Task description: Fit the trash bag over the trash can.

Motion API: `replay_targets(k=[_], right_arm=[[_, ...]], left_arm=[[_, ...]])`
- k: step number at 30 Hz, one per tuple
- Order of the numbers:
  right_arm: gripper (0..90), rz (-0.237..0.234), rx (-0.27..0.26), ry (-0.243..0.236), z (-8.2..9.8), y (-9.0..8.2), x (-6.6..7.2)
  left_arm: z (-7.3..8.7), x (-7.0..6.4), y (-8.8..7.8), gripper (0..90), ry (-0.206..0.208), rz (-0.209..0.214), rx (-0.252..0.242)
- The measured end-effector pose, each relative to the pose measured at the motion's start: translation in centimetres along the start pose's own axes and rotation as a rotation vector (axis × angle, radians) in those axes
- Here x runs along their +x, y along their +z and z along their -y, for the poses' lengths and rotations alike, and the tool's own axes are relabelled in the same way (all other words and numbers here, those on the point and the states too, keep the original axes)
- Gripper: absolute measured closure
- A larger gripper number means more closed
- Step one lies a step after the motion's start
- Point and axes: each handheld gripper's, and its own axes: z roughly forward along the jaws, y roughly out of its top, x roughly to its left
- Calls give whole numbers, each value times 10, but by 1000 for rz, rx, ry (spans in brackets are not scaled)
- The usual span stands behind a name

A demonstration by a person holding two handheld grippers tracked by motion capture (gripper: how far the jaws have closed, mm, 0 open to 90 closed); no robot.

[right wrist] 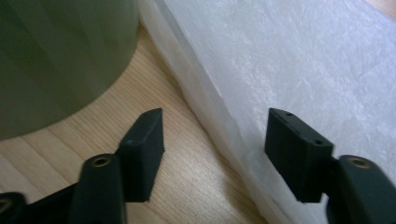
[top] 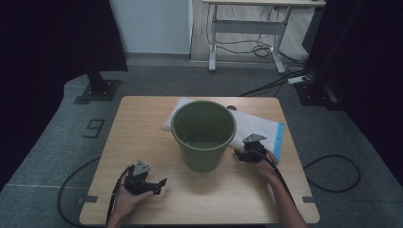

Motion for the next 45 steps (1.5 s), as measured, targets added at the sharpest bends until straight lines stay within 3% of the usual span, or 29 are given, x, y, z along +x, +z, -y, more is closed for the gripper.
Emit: replay_targets(k=[3,4,7,8,9,10,11,12,17,18,19,20,21,22,23,24,25,26,34,41,45], right_arm=[[483,10,4,21,1,0,-3],[547,-5,9,41,3,0,-8],[601,-14,6,59,5,-1,-10],[684,-18,4,76,6,-2,-12],[684,-18,4,76,6,-2,-12],[780,-15,-3,101,9,-3,-13],[780,-15,-3,101,9,-3,-13],[870,-11,0,113,10,-4,-14],[886,26,-17,105,17,-14,-14],[887,41,-31,104,24,-25,-13],[887,41,-31,104,24,-25,-13],[887,40,-29,105,31,-39,-12],[887,40,-29,105,31,-39,-12],[887,45,-33,106,40,-55,-10],[887,45,-33,106,40,-55,-10],[887,58,-32,112,49,-71,-8],[887,58,-32,112,49,-71,-8],[887,75,-25,116,59,-84,-6],[886,90,-10,174,93,-121,-7],[886,87,-13,192,102,-130,-9],[861,101,-28,169,100,-131,-7]], left_arm=[[0,1,1,59,0,-5,3],[0,2,1,62,-1,-11,5],[1,3,-1,63,-9,-9,0],[1,4,-2,63,-15,-4,-5],[1,4,-2,64,-15,-4,-5],[1,5,-2,66,-21,-3,-9],[1,6,-2,66,-22,-4,-10],[0,7,-2,76,-22,-9,-14],[-5,8,-5,82,-22,-16,-42],[-5,8,-6,82,-24,-6,-51],[-5,8,-6,82,-24,-6,-51],[-5,8,-6,82,-22,-5,-50],[-4,8,-5,82,-22,-4,-49],[-4,8,-4,82,-20,-2,-45],[-4,8,-4,82,-20,-2,-45],[-5,8,-4,82,-14,-2,-39],[-5,8,-4,83,-14,-2,-39],[-5,9,-3,83,-11,1,-38],[-8,12,2,88,-17,19,-42],[-13,13,4,88,-21,18,-48],[-12,14,4,88,-20,14,-45]])
